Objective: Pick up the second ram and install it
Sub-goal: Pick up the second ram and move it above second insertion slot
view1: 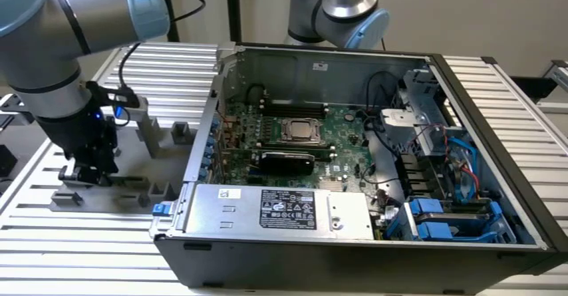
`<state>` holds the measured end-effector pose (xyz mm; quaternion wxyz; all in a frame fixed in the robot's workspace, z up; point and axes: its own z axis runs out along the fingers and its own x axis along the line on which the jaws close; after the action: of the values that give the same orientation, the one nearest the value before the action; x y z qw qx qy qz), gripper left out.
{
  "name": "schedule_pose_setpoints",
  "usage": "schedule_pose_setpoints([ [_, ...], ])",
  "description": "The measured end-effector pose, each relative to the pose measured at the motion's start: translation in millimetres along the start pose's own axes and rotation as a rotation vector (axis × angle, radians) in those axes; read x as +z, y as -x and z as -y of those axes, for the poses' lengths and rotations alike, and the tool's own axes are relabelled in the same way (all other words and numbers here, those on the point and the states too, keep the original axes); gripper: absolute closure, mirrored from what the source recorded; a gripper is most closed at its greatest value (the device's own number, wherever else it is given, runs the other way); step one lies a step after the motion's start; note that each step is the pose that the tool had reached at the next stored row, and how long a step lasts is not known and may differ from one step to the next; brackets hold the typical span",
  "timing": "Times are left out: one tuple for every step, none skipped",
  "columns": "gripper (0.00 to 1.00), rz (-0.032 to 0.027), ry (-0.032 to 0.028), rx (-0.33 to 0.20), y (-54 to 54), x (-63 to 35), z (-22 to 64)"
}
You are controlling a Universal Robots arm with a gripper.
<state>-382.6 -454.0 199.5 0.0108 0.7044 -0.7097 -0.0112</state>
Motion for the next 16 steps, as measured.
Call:
schedule_pose_setpoints([
  [0.0,-0.0001,0.0002,0.0,0.0,0.0,0.0],
  [0.0,-0.0002,0.0003,0.0,-0.1,0.0,0.1],
  [0.0,-0.0002,0.0003,0.0,-0.1,0.0,0.2],
  [0.0,-0.0001,0.0003,0.0,-0.1,0.1,0.3],
  [0.0,-0.0002,0.0004,0.0,-0.2,0.1,0.3],
  [0.0,-0.0002,0.0004,0.0,-0.3,0.3,0.4],
  [0.0,-0.0001,0.0002,0.0,-0.4,0.6,0.5],
  [1.0,-0.0001,0.0004,0.0,-0.5,0.6,0.6],
  [1.0,-0.0001,0.0004,0.0,-0.6,0.7,0.7],
  [1.0,-0.0001,0.0004,0.0,-0.6,0.7,0.8],
  [1.0,0.0,0.0003,0.0,-0.7,0.8,0.9],
  [1.0,0.0001,0.0003,0.0,-0.7,0.8,1.0],
  [1.0,0.0001,0.0003,0.0,-0.7,0.8,1.0],
  [1.0,0.0001,0.0003,0.0,-0.7,0.8,1.1],
  [1.0,0.0002,0.0004,0.0,-0.7,0.9,1.1],
  [1.0,0.0002,0.0004,0.0,-0.7,0.9,1.1],
])
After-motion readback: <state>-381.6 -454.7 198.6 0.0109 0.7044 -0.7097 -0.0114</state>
